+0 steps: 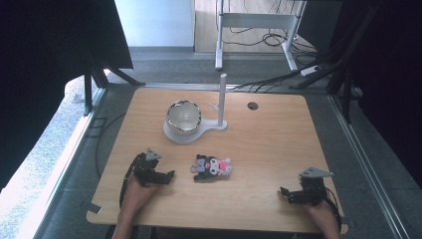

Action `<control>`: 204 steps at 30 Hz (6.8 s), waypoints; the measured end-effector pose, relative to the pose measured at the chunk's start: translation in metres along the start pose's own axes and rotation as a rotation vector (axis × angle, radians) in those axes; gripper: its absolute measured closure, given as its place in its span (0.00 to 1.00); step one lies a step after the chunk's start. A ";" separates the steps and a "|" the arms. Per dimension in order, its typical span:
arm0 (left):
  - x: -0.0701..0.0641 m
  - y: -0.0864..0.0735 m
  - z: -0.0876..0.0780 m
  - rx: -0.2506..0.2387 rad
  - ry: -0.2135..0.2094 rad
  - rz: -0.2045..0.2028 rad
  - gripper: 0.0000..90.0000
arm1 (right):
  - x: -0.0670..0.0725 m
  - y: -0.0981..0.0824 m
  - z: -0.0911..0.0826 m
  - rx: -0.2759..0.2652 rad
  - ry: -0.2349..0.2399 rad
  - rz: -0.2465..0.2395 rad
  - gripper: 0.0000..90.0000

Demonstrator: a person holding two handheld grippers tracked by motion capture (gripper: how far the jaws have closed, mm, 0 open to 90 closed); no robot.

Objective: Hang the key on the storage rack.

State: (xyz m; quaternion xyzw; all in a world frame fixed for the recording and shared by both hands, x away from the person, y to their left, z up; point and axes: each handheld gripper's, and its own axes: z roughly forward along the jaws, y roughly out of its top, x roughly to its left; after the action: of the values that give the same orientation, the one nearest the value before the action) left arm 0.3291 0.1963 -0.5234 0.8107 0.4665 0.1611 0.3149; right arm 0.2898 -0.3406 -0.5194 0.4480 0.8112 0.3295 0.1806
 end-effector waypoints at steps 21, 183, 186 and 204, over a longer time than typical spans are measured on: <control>0.000 0.000 0.000 0.000 0.000 -0.001 0.00 | 0.000 0.001 0.000 0.009 0.000 0.002 0.00; 0.000 0.000 0.000 -0.002 0.002 -0.004 0.00 | 0.122 0.168 0.084 0.370 0.342 -0.648 0.03; 0.000 0.000 0.000 -0.003 0.002 -0.004 0.00 | 0.128 0.171 0.088 0.382 0.355 -0.670 0.05; 0.000 0.000 0.000 -0.002 0.002 -0.004 0.00 | 0.161 0.193 0.116 0.450 0.381 -0.791 0.18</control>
State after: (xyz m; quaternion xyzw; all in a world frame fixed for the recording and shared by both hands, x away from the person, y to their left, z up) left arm 0.3292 0.1961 -0.5235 0.8093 0.4681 0.1616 0.3158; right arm 0.3893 -0.0873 -0.4679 0.0652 0.9888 0.1283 0.0391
